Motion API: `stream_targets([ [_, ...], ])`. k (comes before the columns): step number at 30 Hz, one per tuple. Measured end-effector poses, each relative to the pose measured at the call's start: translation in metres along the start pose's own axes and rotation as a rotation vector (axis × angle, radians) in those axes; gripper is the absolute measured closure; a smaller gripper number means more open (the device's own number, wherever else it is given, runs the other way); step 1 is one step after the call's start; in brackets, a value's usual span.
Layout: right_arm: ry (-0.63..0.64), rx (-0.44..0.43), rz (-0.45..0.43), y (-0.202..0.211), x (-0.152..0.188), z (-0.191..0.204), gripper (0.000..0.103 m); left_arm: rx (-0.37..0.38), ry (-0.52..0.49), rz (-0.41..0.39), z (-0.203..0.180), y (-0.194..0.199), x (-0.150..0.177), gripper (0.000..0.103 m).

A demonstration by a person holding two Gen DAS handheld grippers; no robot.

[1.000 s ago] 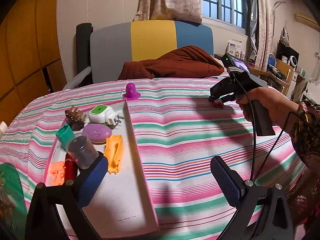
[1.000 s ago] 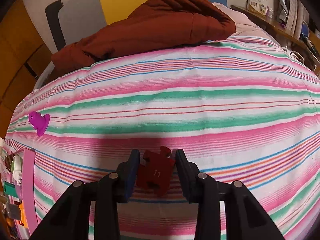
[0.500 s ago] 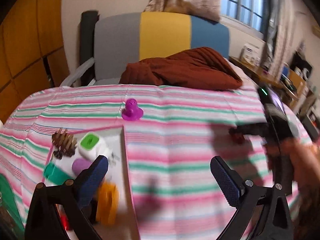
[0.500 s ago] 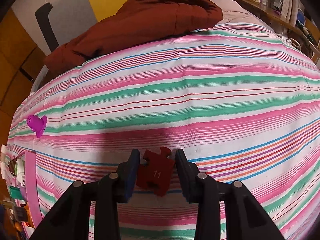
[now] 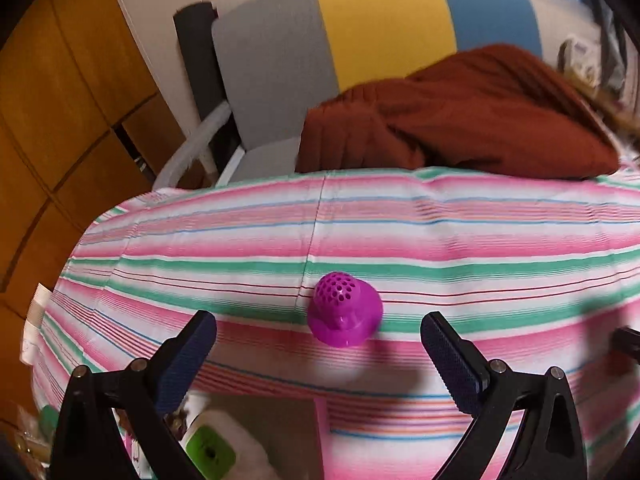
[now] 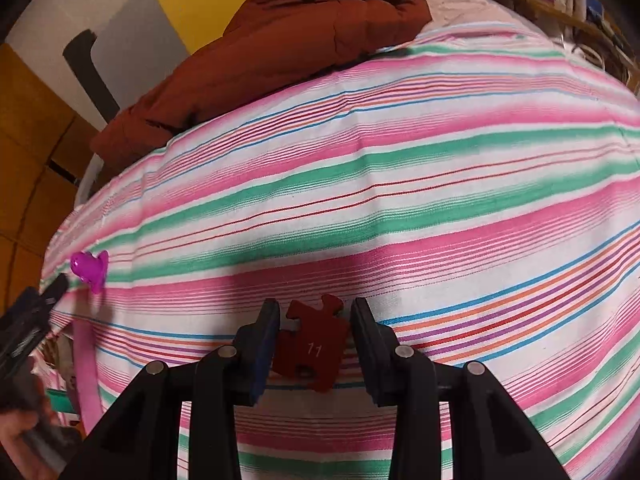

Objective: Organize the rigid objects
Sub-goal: 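Grasp the magenta suction-cup piece with the left gripper while the right gripper holds the red puzzle piece, then carry the magenta piece into the tray and open the left gripper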

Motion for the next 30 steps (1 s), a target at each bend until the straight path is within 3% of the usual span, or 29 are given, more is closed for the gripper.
stream_targets([
  [4,0.003,0.001,0.003,-0.003,0.0,0.003,0.066,0.025,0.03,0.06,0.0,-0.023,0.0,0.014],
  [9,0.036,0.028,0.003,-0.005,0.001,0.008,0.066,0.049,0.055,0.073,-0.003,-0.035,-0.002,0.016],
  [12,0.043,0.035,0.0,-0.005,0.001,0.008,0.066,0.062,0.049,0.073,-0.009,-0.038,-0.003,0.033],
  [14,0.052,0.043,-0.003,-0.005,0.001,0.009,0.066,0.08,0.038,0.087,-0.013,-0.042,-0.001,0.06],
  [15,0.056,0.047,-0.005,-0.005,0.001,0.009,0.066,0.089,0.025,0.097,-0.015,-0.044,0.002,0.066],
  [24,0.066,0.059,-0.012,-0.006,0.001,0.01,0.066,0.177,0.046,0.051,-0.034,-0.027,0.012,0.068],
  [30,0.066,0.059,-0.014,-0.005,0.001,0.01,0.066,0.283,0.053,0.028,-0.073,0.009,0.041,0.069],
])
Point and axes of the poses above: each gripper's, at about its wrist camera, not at the fingertips, and y roughly against the way its jaws point, z to its left, x to its underside, the point moved 8 cm from there along -y, roughly the way its jaws point, and after that the axes turned 5 degrees about -y, right-handed, at the moved point
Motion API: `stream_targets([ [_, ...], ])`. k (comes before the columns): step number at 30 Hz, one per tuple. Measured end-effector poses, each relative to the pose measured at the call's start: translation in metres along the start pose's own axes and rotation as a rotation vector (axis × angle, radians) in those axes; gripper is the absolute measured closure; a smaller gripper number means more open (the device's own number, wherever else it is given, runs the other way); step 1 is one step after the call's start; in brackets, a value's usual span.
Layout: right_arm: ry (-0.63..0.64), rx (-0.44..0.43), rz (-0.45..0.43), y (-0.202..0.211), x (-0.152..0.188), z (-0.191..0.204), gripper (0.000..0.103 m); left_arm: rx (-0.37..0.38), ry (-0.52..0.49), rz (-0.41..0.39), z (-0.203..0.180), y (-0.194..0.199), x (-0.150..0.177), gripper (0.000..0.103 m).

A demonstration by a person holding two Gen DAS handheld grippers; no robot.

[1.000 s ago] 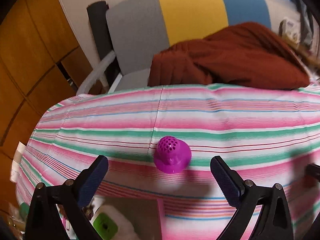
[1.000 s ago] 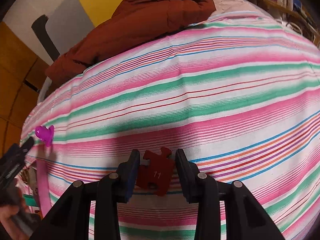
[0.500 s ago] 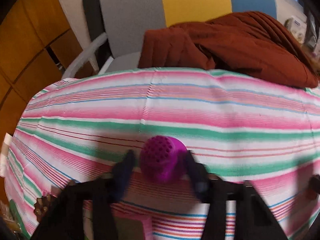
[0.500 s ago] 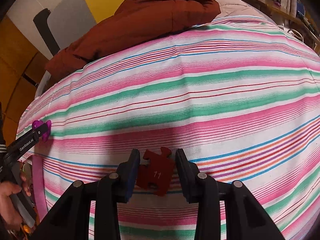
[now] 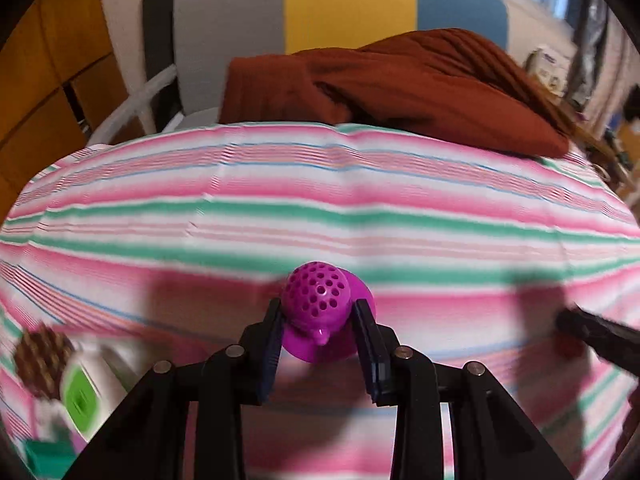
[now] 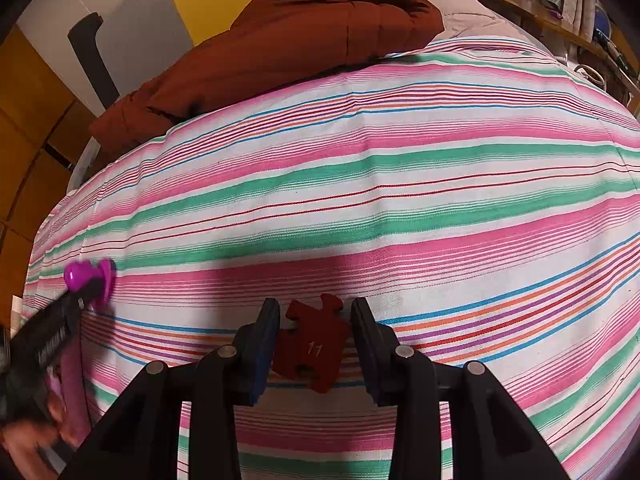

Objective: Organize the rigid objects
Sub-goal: 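Carry the magenta piece into the tray and open the left gripper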

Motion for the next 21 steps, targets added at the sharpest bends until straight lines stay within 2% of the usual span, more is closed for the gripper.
stream_targets([
  [2,-0.003,-0.002,-0.001,0.0,0.0,0.001,0.066,0.038,-0.002,0.011,-0.014,0.004,0.015,0.07],
  [6,-0.011,-0.012,-0.005,-0.001,-0.002,0.0,0.066,0.057,0.003,-0.029,-0.026,0.022,0.038,0.07],
  [14,-0.004,-0.009,-0.016,-0.001,0.0,0.001,0.066,0.111,0.062,-0.05,-0.015,0.044,0.076,0.07],
  [21,0.029,0.016,-0.025,0.001,0.004,0.002,0.066,0.214,0.091,-0.064,-0.029,0.075,0.112,0.07],
])
Point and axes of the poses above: each gripper's, at about its wrist camera, not at the fingertips, and y roughly against the way its jaws point, z to its left, x to its underside, the point moved 8 cm from there along -y, roughly the way its jaws point, and after that the axes turned 5 degrees about -y, right-handed, at the moved point
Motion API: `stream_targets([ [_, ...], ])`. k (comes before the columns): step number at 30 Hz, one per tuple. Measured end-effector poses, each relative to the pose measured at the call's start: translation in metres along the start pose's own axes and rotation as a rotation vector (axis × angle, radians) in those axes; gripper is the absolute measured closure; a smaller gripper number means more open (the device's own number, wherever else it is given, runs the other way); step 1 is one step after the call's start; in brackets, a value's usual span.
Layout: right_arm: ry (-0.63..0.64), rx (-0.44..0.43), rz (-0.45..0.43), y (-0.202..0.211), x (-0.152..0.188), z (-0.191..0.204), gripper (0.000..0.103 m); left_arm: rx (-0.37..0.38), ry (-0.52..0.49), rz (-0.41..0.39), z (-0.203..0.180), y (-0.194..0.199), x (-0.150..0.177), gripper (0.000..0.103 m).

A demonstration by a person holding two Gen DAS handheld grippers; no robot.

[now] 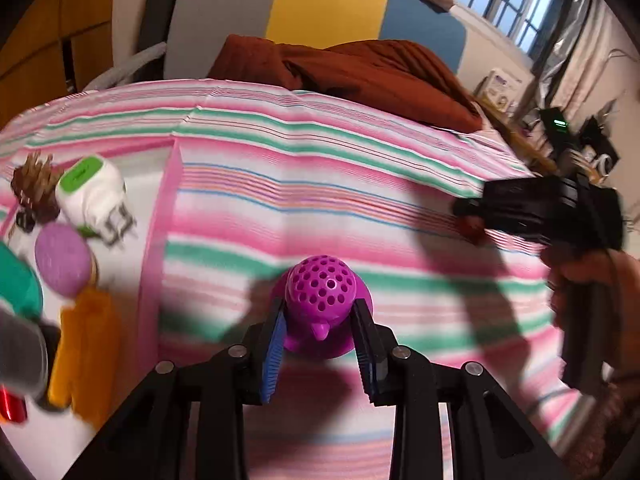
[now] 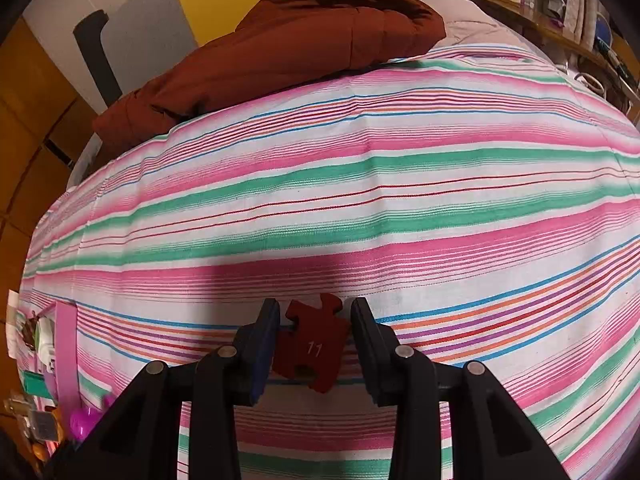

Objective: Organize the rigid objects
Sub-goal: 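Carry the magenta piece into the tray and open the left gripper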

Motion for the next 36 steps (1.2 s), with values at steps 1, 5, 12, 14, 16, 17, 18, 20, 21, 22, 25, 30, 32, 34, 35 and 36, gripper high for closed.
stream_targets([
  [1,0.005,0.004,-0.001,-0.003,-0.001,0.004,0.066,0.009,-0.009,0.002,-0.003,0.003,0.004,0.07],
  [5,0.021,0.014,-0.008,0.0,0.002,0.0,0.066,0.036,-0.056,-0.003,-0.012,0.027,0.024,0.07],
  [12,0.045,0.032,-0.016,0.003,0.006,0.0,0.066,0.047,-0.088,-0.039,0.002,0.079,0.057,0.07],
  [14,0.05,0.037,-0.017,0.004,0.008,0.0,0.066,0.034,-0.105,-0.056,0.009,0.094,0.064,0.07],
  [16,0.051,0.039,-0.019,0.006,0.009,-0.001,0.066,0.014,-0.121,-0.069,0.018,0.106,0.068,0.07],
  [17,0.05,0.039,-0.02,0.005,0.01,0.0,0.066,-0.003,-0.13,-0.077,0.024,0.112,0.072,0.07],
  [18,0.051,0.041,-0.021,0.005,0.01,0.0,0.066,-0.022,-0.133,-0.085,0.031,0.119,0.076,0.07],
  [20,0.054,0.047,-0.023,0.005,0.01,0.002,0.066,-0.049,-0.125,-0.089,0.046,0.127,0.082,0.07],
  [21,0.057,0.051,-0.025,0.005,0.011,0.002,0.066,-0.065,-0.116,-0.089,0.055,0.13,0.085,0.07],
  [22,0.06,0.055,-0.026,0.005,0.012,0.003,0.066,-0.079,-0.102,-0.089,0.065,0.133,0.087,0.07],
  [25,0.064,0.062,-0.025,0.005,0.013,0.004,0.066,-0.112,-0.049,-0.085,0.091,0.134,0.093,0.07],
  [30,0.044,0.051,-0.01,0.008,0.017,0.002,0.066,-0.177,-0.007,-0.071,0.128,0.136,0.097,0.07],
  [32,0.04,0.052,-0.008,0.009,0.019,0.002,0.066,-0.199,-0.019,-0.058,0.135,0.134,0.098,0.07],
  [34,0.049,0.06,-0.009,0.009,0.02,0.003,0.066,-0.223,-0.019,-0.045,0.144,0.133,0.1,0.07],
  [35,0.05,0.063,-0.01,0.009,0.02,0.003,0.066,-0.227,-0.015,-0.041,0.146,0.133,0.102,0.07],
  [36,0.05,0.064,-0.009,0.009,0.019,0.003,0.066,-0.233,-0.009,-0.038,0.15,0.133,0.102,0.07],
])
Point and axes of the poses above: each gripper's, at about its wrist camera, not at the fingertips, and y roughly against the way its jaws point, z to its left, x to its underside, the point moved 8 cm from there along -y, roughly the way its jaws point, and after that the axes turned 5 degrees about -y, right-handed, at the moved point
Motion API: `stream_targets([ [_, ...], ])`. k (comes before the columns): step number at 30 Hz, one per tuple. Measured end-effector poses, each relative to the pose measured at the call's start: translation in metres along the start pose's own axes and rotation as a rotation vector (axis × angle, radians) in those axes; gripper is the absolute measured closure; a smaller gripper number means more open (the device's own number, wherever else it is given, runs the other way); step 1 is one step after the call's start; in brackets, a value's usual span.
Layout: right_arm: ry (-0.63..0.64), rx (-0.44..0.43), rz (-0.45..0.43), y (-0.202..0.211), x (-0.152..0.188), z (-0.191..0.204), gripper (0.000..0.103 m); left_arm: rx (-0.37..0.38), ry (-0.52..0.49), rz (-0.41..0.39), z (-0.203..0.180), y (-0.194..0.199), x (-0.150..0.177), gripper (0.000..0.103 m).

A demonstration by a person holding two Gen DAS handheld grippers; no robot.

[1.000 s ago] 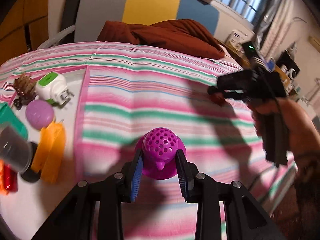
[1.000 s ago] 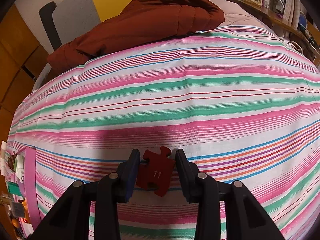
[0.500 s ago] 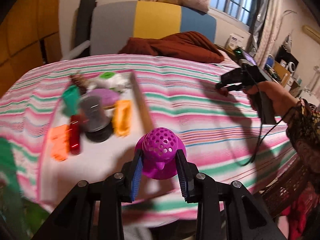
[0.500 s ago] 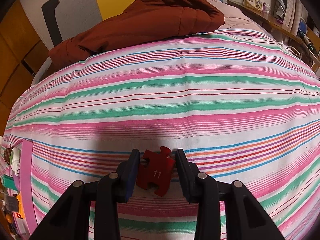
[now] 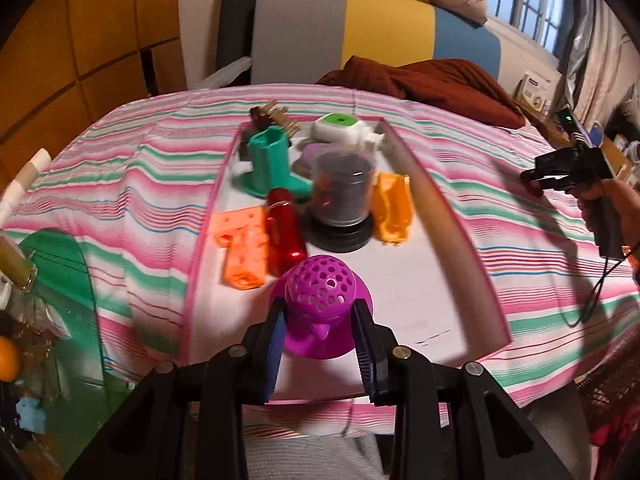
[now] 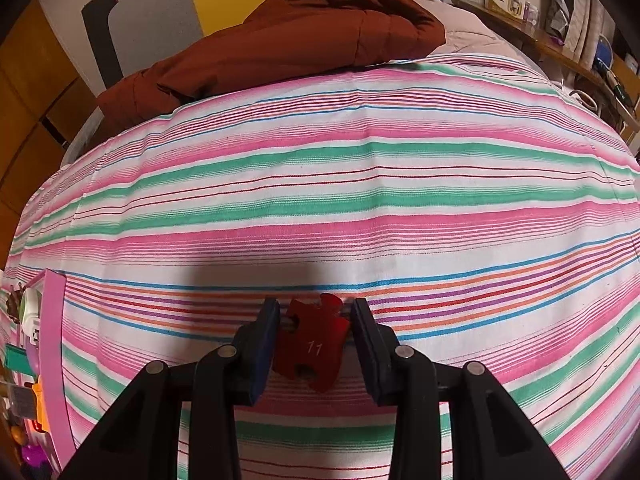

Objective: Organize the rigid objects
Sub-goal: 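Carry the magenta piece into the tray and open the left gripper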

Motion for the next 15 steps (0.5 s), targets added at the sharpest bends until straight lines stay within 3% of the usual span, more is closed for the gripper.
stream_targets([
  [7,-0.001,0.0,0.001,-0.001,0.0,0.0,0.066,-0.041,0.052,0.023,0.019,0.001,0.008,0.069],
  [9,-0.003,0.0,0.0,-0.001,0.0,0.0,0.066,-0.071,0.048,0.023,0.021,0.003,0.01,0.065],
  [11,-0.001,0.0,0.0,-0.001,0.0,0.0,0.066,-0.091,0.045,-0.002,0.02,0.009,0.011,0.041],
  [13,-0.005,0.001,0.002,0.0,0.0,0.0,0.066,-0.094,0.058,-0.056,0.019,0.02,0.01,0.024],
  [15,-0.001,0.003,0.004,0.0,0.001,0.001,0.066,-0.092,0.074,-0.101,0.018,0.029,0.008,0.015],
])
Point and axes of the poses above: each gripper's, at about its wrist camera, not at the fingertips, and y roughly against the way its jaws point, z to its left, x to its underside, the point moved 8 cm from there along -y, roughly the way its jaws point, and after that the axes turned 5 degrees about -y, right-handed, at the moved point
